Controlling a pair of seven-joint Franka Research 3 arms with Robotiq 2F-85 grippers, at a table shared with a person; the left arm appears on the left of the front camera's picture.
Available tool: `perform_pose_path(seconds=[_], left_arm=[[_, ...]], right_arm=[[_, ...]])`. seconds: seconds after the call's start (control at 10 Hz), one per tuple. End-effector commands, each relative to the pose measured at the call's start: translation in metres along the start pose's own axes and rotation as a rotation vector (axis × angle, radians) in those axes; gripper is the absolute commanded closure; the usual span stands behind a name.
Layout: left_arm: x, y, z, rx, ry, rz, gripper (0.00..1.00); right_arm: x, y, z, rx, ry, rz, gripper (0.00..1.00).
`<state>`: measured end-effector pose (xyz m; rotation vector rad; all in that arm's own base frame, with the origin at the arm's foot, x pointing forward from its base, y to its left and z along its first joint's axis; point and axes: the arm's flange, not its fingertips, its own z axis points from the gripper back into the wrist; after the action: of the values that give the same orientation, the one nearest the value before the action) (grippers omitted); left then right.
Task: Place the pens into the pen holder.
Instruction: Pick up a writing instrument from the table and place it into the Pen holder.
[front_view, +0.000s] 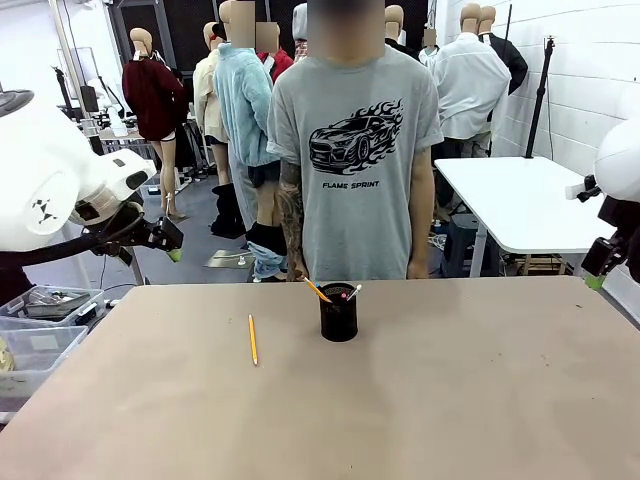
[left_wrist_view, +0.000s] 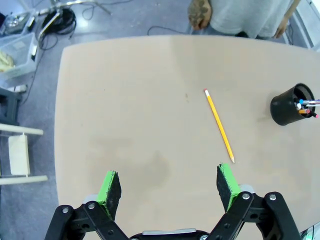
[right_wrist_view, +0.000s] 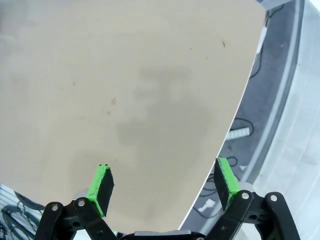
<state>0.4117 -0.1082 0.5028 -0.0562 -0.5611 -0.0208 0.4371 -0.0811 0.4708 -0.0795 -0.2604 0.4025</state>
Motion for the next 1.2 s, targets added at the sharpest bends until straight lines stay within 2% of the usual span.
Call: perform_pose_path(seconds=[0.0,0.1,0.2,0.5,0.6,1.1], left_arm=[[0.008,-0.035,-0.039,0.080,0.103,-0.019,0.00],[0.020,-0.053,-0.067,0.066,0.188,0.029,0.00],[0.025,-0.069,-0.089,0.075,0.224,0.053,0.00],[0.015,-0.114,-0.161,0.118,0.355,0.151,0.00],[0.011,-0.120,-0.188,0.111,0.350,0.206,0.00],[-0.004,-0.123,-0.200,0.098,0.392,0.186,0.00]], right_arm=[[0.001,0.002,-0.001,-0.015,0.013,-0.011,0.00],[0.001,0.002,-0.001,-0.015,0.013,-0.011,0.00],[0.001,0.002,-0.001,-0.015,0.013,-0.011,0.00],[0.001,0.002,-0.001,-0.015,0.013,-0.011,0.00],[0.001,0.002,-0.001,-0.015,0.013,-0.011,0.00],[0.001,0.002,-0.001,-0.015,0.013,-0.011,0.00]])
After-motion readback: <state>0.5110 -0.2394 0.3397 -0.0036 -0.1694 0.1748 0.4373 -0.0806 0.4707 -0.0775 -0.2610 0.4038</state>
